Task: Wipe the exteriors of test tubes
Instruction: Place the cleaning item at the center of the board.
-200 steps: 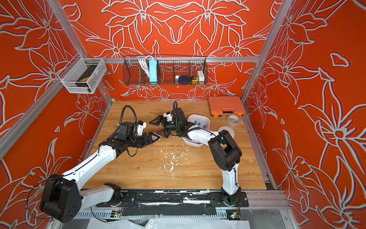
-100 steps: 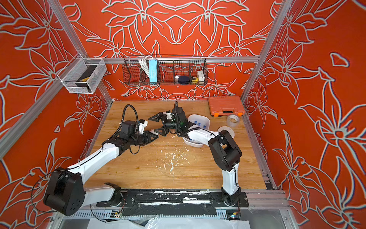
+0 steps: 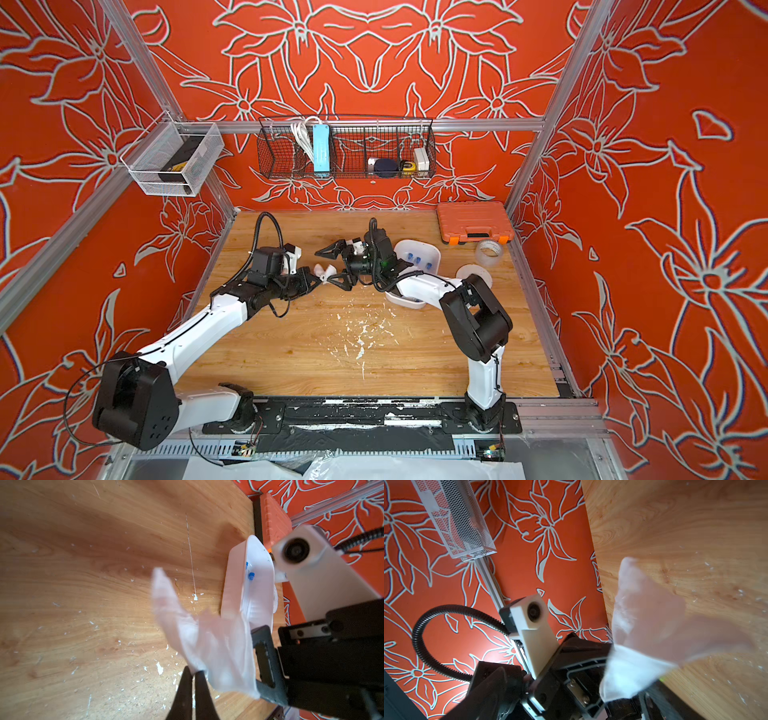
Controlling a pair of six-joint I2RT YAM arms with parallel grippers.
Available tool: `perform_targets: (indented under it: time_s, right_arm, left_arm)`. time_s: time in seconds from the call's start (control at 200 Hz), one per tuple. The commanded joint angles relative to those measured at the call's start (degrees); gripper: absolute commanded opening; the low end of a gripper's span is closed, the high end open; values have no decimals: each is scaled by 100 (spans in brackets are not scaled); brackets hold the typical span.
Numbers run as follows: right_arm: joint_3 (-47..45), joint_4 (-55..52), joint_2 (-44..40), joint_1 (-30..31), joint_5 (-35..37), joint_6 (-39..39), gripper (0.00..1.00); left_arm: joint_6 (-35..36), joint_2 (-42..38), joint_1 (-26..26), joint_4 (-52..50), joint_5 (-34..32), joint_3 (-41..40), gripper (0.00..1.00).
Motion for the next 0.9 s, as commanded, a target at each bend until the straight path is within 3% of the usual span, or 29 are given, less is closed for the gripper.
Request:
perform_targets:
  time_s: [0.0, 0.2, 0.385, 0.465, 0.515, 0.566, 0.611, 0.896]
  right_arm:
    - [-332, -7, -409, -108, -35, 7, 97]
    - [-784, -516, -733, -383, -213, -448, 97]
    - [-1055, -341, -829, -464, -245, -396, 97]
    - [-1044, -331, -824, -470, -238, -404, 97]
    - [-1006, -305, -783, -474, -251, -389, 97]
    - [-961, -221, -733, -475, -261, -340, 97]
    - [-882, -138, -685, -470, -260, -281, 97]
    - [-346, 49, -456, -458, -264, 39, 97]
  left_arm:
    - [133, 156, 47, -322, -290, 118, 0]
    - [85, 285, 73, -423, -393, -19, 0]
    - [145, 219, 74, -607, -457, -87, 0]
    - [143, 191, 77, -566, -149, -129, 1]
    - [119, 177, 74, -341, 299, -174, 29]
    - [18, 157, 56, -102, 717, -233, 72]
    - [-47, 170, 32, 22, 1024, -235, 96]
    - [-298, 414, -254, 533, 1698, -70, 98]
